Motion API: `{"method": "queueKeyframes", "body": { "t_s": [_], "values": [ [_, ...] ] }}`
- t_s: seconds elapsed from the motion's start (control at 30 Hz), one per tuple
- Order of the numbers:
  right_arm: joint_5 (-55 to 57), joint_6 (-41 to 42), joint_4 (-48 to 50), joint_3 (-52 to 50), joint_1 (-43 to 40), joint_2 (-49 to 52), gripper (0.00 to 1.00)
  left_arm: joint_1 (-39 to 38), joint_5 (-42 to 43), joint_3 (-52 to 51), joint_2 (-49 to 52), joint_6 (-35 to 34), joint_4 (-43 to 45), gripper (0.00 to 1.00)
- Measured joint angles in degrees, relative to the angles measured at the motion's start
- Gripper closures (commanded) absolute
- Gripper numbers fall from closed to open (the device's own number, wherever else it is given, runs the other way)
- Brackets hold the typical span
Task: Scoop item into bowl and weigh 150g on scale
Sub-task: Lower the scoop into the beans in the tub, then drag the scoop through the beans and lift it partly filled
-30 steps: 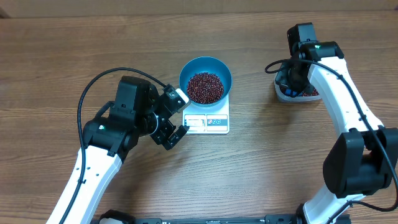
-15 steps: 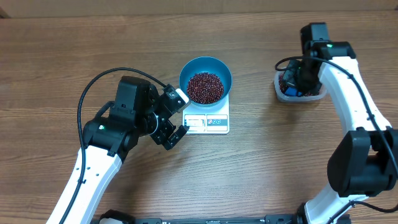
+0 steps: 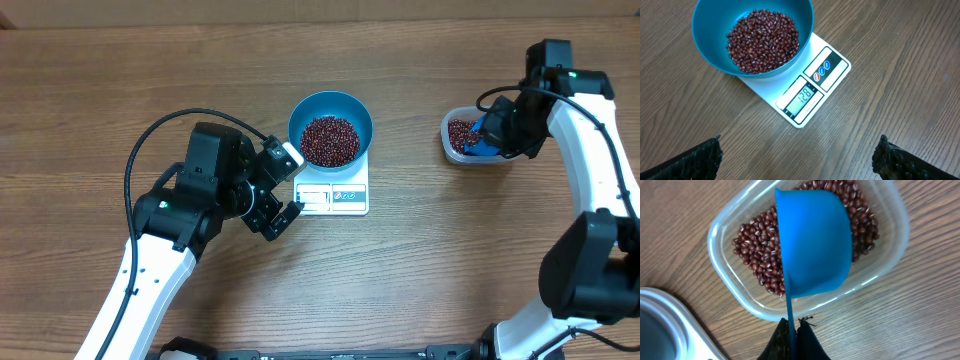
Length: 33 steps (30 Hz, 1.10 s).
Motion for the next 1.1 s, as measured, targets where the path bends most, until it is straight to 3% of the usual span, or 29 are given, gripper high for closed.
{"method": "queueKeyframes", "body": {
  "t_s": [0.33,0.77,1.1],
  "values": [
    [-1.8,-1.6,-1.9,0.4,-2.9,-8.8,0.96,0.0,0.0,0.0,0.0,0.0,0.0,0.01],
    [-8.7,-3.5,-1.7,0.4,-5.0,-9.4,0.96,0.0,0.0,0.0,0.0,0.0,0.0,0.01],
    [-27.5,-10.6,1.4,0.4,-7.2,-9.4,0.96,0.0,0.0,0.0,0.0,0.0,0.0,0.01]
  ]
}}
